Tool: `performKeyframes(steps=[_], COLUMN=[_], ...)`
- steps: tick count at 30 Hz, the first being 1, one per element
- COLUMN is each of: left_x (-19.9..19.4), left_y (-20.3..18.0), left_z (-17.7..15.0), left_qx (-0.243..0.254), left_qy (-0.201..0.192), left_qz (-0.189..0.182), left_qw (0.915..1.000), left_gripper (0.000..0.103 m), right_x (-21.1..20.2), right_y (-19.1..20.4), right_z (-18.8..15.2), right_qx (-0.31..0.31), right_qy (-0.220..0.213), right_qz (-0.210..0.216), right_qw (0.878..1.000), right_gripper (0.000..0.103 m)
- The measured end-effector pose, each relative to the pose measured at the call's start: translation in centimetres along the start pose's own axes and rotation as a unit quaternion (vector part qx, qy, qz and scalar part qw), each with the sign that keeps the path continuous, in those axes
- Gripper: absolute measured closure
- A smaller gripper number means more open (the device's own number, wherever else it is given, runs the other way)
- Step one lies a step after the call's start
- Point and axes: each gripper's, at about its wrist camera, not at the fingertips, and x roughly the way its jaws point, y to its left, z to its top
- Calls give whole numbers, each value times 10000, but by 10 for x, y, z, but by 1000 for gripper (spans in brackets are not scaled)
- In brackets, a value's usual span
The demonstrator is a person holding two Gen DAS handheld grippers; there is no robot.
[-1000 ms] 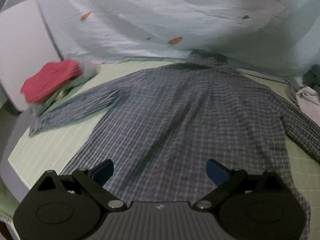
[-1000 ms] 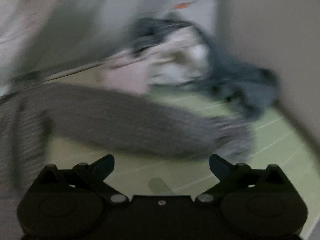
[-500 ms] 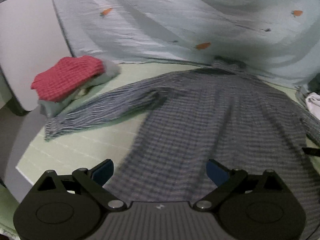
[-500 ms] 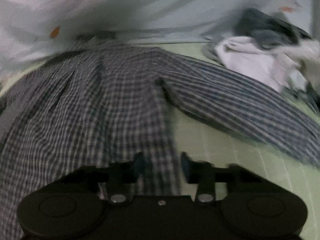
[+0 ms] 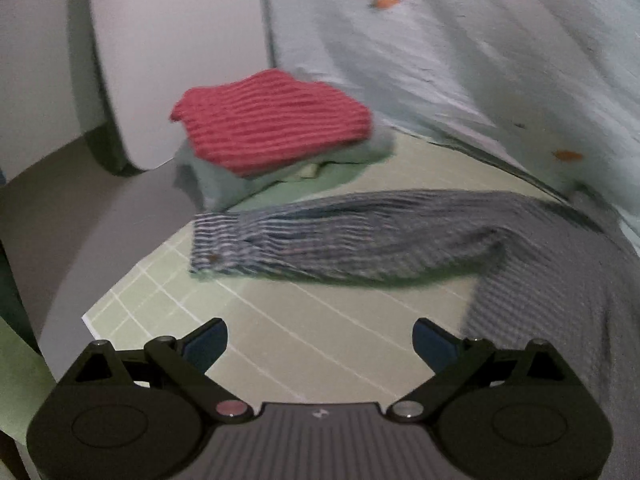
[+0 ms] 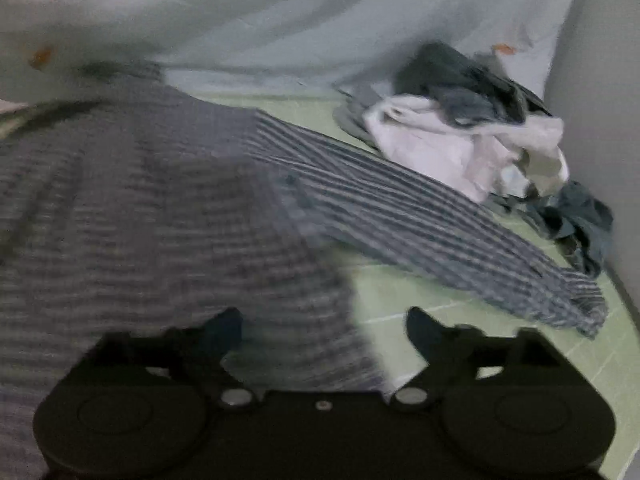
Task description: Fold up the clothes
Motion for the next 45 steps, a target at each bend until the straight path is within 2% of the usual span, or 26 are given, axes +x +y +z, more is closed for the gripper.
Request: performKeyframes(steps=[1,4,8,13,20,25,26,28,29,30,31,33,34,37,39,42,44,45], left_x=[9,41,83,118,155,166,165,161,159,157,155,150,147,130,114,86,69,63], left_y=[6,19,30,46,60,59,57,48,43,37,31,18,11,-18,-47,-91,-119,-130], left_z=[5,22,42,57,57,58,59,62,63,64,65,69,71,80,84,86,84,80], left_qx=[-86,-222,-372,-588,-706,-627,-566,-367,-273,-191,-114,-34,-17,116,427,850,1125,1260], left_qy=[44,195,471,742,1058,956,920,826,794,779,764,692,650,464,306,172,107,113], left_qz=[12,82,314,479,819,871,852,759,708,646,578,399,267,-257,-792,-1920,-2555,-2715], left_qw=[10000,9995,9977,9944,9885,9896,9905,9930,9939,9947,9953,9968,9975,9985,9955,9776,9602,9541], left_gripper=[5,5,5,5,5,3,9,28,45,60,66,85,87,87,87,85,72,52], right_x=[-8,-21,-22,-15,-2,1,1,1,1,2,3,2,2,2,2,2,2,2], right_y=[11,44,83,122,118,116,116,117,117,117,117,117,116,116,116,115,115,115], right_z=[-4,-15,-24,-27,-20,-21,-21,-22,-22,-22,-22,-23,-23,-25,-25,-26,-26,-26], right_qx=[5,101,243,-122,521,562,571,602,616,629,634,629,627,606,596,587,581,577], right_qy=[-18,17,298,599,709,640,613,566,548,529,508,464,441,381,351,323,304,302], right_qz=[133,416,622,723,861,799,791,767,756,747,745,754,759,784,799,822,837,845], right_qw=[9999,9991,9973,9955,9924,9932,9933,9936,9937,9938,9939,9941,9942,9943,9944,9944,9943,9943], right_gripper=[0,0,0,0,0,0,0,0,0,0,0,0,0,0,0,0,0,0])
